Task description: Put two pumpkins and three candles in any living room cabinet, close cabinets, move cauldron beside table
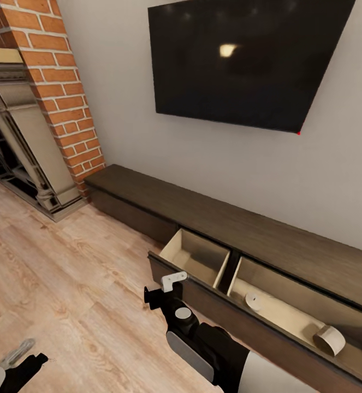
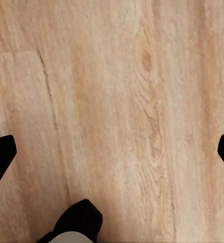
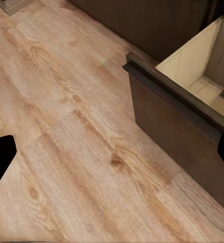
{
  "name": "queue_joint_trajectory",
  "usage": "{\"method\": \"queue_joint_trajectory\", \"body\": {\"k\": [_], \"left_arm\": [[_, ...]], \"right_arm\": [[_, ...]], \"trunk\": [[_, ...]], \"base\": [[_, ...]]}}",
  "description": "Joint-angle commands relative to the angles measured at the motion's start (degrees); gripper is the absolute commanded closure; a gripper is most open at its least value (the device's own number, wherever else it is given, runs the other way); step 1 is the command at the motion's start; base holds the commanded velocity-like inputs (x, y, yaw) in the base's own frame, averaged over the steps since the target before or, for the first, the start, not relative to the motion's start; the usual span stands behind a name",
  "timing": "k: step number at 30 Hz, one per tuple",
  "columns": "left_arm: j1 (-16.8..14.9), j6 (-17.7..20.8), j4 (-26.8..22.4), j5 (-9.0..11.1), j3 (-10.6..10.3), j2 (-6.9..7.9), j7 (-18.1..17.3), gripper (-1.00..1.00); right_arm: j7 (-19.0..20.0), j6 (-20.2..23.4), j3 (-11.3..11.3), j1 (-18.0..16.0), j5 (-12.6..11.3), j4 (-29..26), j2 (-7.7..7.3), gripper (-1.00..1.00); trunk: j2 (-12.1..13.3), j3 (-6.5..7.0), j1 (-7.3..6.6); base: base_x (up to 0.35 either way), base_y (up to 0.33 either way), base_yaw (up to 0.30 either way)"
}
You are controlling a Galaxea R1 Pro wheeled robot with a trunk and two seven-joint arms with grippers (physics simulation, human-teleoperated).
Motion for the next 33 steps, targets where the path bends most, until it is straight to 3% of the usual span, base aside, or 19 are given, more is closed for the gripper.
{"method": "queue_joint_trajectory", "body": {"k": [1, 6, 21, 33], "left_arm": [[0.0, 0.1, 0.0, 0.7, 0.0, 0.06, 0.4, -1.00], [0.0, 0.0, 0.3, 0.8, 0.1, 0.17, 0.4, -1.00], [0.0, -0.1, 1.2, 0.9, 0.1, 0.68, 0.4, -1.00], [0.0, -0.1, 1.2, 0.8, 0.1, 0.60, 0.4, -1.00]], "right_arm": [[0.0, 0.5, 0.2, -0.1, -0.2, 0.0, -0.05, -1.00], [1.9, 0.7, 0.1, -0.1, -0.4, 0.3, -0.21, -1.00], [1.9, -0.2, 0.1, 0.3, -0.3, 0.8, -0.20, -1.00], [2.2, -0.2, 0.3, 0.3, -0.1, 3.0, -0.11, -1.00]], "trunk": [[0.0, -0.08, 0.03], [0.0, -0.23, 0.03], [0.0, -0.22, 0.03], [0.0, 0.04, 0.03]], "base": [[0.338, 0.101, 0.266], [0.322, 0.173, 0.245], [0.232, 0.248, 0.100], [0.149, 0.029, 0.262]]}}
